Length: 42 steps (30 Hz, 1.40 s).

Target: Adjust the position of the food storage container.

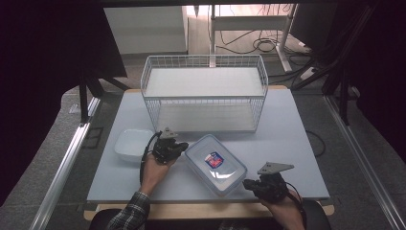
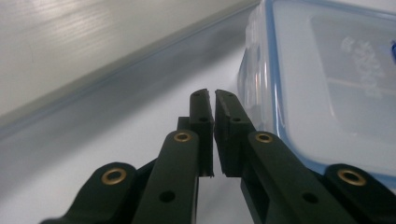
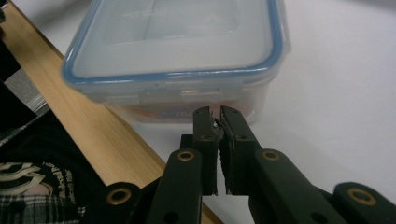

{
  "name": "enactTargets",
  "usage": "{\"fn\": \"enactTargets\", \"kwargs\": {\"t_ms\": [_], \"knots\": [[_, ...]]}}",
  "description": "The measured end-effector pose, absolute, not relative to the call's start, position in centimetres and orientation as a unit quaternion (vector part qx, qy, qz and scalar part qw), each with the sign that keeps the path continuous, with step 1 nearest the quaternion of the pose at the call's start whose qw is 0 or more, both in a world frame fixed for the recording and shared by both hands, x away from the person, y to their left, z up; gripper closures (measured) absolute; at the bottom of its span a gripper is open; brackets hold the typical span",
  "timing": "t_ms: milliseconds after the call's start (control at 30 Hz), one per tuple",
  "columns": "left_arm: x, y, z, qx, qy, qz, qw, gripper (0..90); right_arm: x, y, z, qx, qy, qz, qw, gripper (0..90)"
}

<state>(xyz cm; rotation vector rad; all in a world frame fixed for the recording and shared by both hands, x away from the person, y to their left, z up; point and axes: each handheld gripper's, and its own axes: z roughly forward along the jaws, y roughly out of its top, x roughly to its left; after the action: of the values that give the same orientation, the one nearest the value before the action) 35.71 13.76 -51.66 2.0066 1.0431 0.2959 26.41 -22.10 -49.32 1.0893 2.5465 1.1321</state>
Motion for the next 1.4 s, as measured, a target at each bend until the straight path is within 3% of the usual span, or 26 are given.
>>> {"fn": "enactTargets", "kwargs": {"t_ms": [500, 800, 867, 1000, 1133, 1233, 1400], "knots": [[31.6, 14.4, -51.4, 0.802, 0.429, 0.088, 0.407, 89.7, 30.1, -22.3, -49.4, 0.392, 0.841, 0.359, 0.099, 88.8], [29.2, 13.6, -51.1, 0.812, 0.424, 0.105, 0.387, 89.3, 33.1, -21.7, -49.3, 0.383, 0.846, 0.353, 0.11, 89.2], [28.9, 13.4, -50.9, 0.807, 0.414, 0.068, 0.416, 87.3, 33.7, -21.8, -49.2, 0.383, 0.847, 0.354, 0.106, 89.0], [28.6, 12.8, -50.9, 0.826, 0.395, 0.097, 0.39, 88.1, 34.5, -21.1, -49.2, 0.375, 0.853, 0.345, 0.112, 88.4], [29.1, 14.5, -50.5, 0.815, 0.422, 0.13, 0.375, 89.7, 34.8, -21.7, -49.0, 0.387, 0.84, 0.362, 0.112, 88.5], [31.1, 15.8, -51.0, 0.795, 0.45, 0.121, 0.389, 89.8, 34.8, -22.0, -48.9, 0.39, 0.836, 0.371, 0.11, 88.5], [32.8, 14.2, -52.0, 0.798, 0.448, 0.121, 0.383, 89.9, 35.0, -21.9, -49.1, 0.393, 0.832, 0.376, 0.108, 88.2]]}}
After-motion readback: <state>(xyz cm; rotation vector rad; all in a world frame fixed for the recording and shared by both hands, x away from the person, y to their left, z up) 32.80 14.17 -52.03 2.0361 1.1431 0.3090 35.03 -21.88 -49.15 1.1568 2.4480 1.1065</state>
